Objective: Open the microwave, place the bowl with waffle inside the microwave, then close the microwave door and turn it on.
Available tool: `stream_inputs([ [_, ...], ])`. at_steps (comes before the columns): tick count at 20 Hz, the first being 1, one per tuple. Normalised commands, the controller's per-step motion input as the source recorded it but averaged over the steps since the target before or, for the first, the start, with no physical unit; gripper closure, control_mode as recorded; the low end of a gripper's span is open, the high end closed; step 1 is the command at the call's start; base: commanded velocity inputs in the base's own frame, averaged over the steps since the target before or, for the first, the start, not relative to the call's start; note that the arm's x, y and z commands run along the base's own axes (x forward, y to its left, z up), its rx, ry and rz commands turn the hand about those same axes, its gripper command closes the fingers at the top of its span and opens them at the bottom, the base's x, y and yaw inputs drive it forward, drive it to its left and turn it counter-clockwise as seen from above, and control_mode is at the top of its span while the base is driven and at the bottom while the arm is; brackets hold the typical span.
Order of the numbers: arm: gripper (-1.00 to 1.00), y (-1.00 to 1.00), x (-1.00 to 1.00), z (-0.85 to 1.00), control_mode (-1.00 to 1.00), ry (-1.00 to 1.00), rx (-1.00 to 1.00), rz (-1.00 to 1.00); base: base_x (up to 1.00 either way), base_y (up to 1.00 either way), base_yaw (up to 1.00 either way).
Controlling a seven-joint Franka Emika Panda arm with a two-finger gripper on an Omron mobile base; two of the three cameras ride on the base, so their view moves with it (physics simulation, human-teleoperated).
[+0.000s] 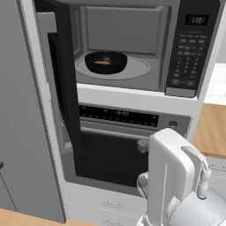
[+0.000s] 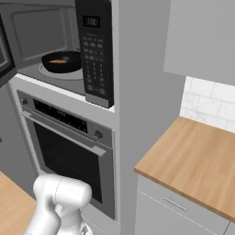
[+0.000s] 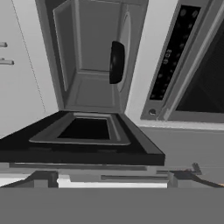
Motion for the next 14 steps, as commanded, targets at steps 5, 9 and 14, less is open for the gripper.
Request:
stream_inputs([
  [5,-1.0,0.54,0.5,-0.35,-1.0,0.0,0.0,0.0,0.0,0.0,0.0],
  [9,-1.0,0.65,0.64,-0.65,-1.0,-0.01,0.0,0.0,0.0,0.0,0.0],
  [14,-1.0,0.85,0.7,-0.58,-1.0,-0.08,0.0,0.0,0.0,0.0,0.0],
])
